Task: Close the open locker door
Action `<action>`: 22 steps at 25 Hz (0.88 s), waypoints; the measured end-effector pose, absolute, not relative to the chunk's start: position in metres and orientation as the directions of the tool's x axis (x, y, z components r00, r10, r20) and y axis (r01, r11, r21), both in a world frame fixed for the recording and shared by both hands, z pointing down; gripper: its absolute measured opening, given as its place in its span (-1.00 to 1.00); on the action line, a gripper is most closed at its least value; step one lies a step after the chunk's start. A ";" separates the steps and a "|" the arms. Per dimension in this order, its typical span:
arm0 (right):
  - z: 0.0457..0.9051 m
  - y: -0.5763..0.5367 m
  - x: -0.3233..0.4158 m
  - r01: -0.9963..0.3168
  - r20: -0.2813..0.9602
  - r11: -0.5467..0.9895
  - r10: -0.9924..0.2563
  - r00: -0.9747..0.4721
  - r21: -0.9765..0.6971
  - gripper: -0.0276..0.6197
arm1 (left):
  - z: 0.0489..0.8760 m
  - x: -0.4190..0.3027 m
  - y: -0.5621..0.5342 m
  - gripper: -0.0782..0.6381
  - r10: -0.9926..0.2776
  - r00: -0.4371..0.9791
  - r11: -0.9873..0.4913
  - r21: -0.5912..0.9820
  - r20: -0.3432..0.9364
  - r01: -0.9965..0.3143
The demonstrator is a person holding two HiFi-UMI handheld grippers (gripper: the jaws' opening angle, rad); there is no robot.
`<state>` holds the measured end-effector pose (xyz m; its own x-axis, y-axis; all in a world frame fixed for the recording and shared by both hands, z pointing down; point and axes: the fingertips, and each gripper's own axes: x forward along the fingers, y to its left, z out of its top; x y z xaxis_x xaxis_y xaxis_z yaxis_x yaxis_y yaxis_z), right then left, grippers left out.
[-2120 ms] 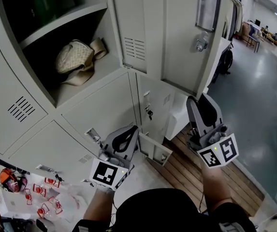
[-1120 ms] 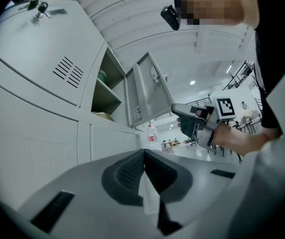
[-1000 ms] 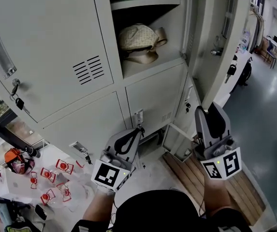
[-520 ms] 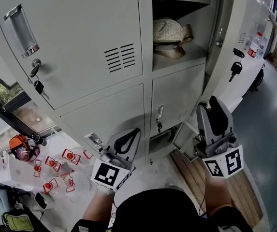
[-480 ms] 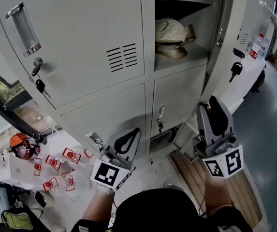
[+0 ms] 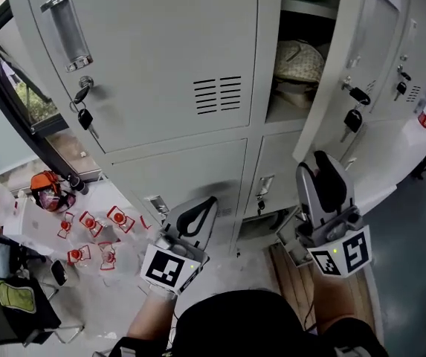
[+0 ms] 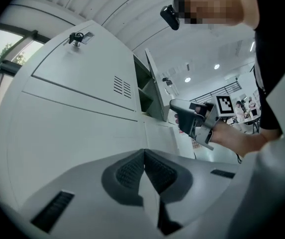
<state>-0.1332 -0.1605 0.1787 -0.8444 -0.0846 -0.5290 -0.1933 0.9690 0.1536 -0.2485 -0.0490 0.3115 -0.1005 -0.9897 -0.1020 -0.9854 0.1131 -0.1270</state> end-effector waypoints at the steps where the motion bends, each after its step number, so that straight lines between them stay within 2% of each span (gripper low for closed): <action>1: 0.178 -0.162 -0.138 -0.171 -0.531 0.974 -0.067 -0.845 0.149 -0.49 | 0.310 -0.250 -0.048 -0.72 -0.987 -0.120 0.134 -0.129 -0.111 -0.983; 8: 0.171 -0.176 -0.168 -0.068 -0.540 0.992 -0.001 -0.842 0.104 -0.49 | 0.301 -0.259 -0.037 -0.72 -0.960 -0.240 0.260 -0.147 -0.142 -0.954; 19: 0.175 -0.203 -0.209 -0.069 -0.516 0.997 -0.041 -0.855 0.035 -0.51 | 0.304 -0.277 -0.008 -0.72 -0.907 -0.400 0.417 -0.139 -0.133 -0.898; 22: 0.175 -0.207 -0.209 -0.088 -0.533 0.996 -0.059 -0.844 0.030 -0.59 | 0.305 -0.279 -0.005 -0.72 -0.900 -0.417 0.432 -0.138 -0.127 -0.891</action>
<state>-0.2087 -0.2074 0.1750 -0.8439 -0.0586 -0.5332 -0.0880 0.9957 0.0299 -0.2792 -0.0054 0.3054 -0.4170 -0.9000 -0.1267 -0.8911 0.4323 -0.1379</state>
